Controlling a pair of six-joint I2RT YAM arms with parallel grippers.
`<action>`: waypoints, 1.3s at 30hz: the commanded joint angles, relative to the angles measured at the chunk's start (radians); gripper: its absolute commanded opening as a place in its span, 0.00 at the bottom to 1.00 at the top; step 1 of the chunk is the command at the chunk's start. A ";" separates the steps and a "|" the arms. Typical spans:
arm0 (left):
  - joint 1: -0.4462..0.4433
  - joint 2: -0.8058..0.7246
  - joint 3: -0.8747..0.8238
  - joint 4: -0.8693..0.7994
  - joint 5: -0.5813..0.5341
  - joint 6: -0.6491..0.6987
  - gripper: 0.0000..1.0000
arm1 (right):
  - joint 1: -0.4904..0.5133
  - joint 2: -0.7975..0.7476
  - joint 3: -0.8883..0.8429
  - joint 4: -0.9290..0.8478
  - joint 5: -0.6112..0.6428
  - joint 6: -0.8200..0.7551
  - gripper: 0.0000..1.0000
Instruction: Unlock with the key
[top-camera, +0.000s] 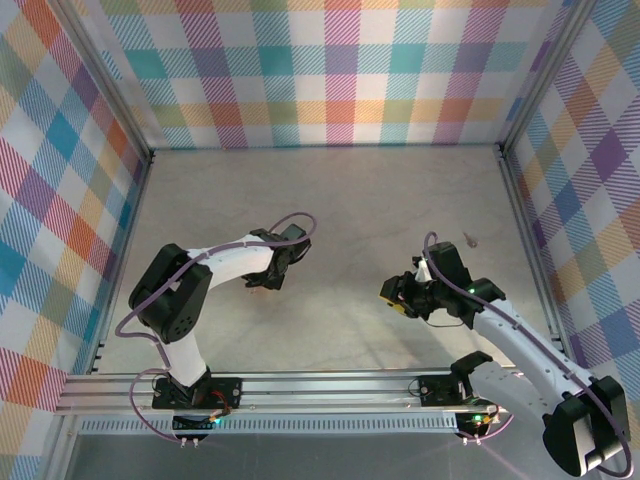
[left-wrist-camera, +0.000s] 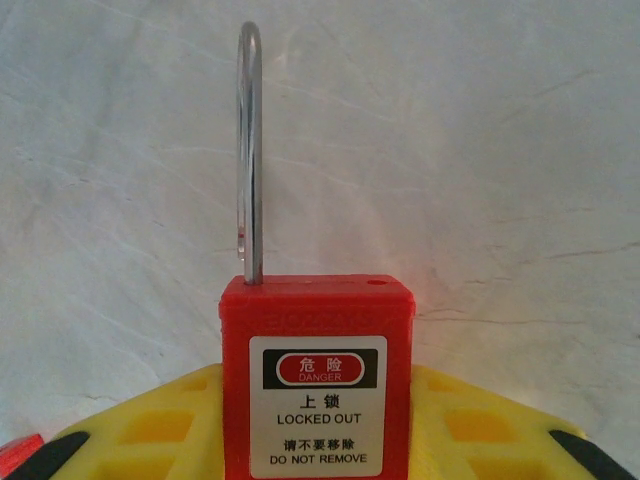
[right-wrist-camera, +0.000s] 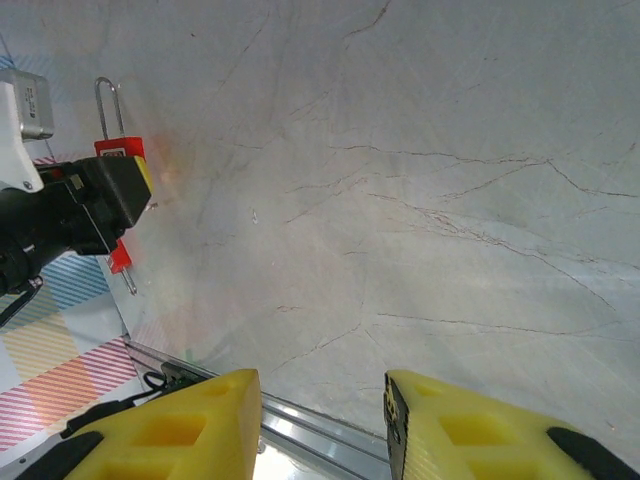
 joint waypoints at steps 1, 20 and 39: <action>-0.025 0.025 0.040 -0.037 0.026 0.005 0.00 | -0.007 -0.014 -0.012 -0.028 -0.008 -0.007 0.39; -0.006 0.050 0.005 0.079 0.300 -0.062 0.07 | -0.016 -0.072 -0.029 -0.066 0.002 -0.012 0.40; 0.102 -0.081 -0.023 0.123 0.465 -0.125 0.57 | -0.019 -0.088 -0.027 -0.080 0.007 -0.011 0.43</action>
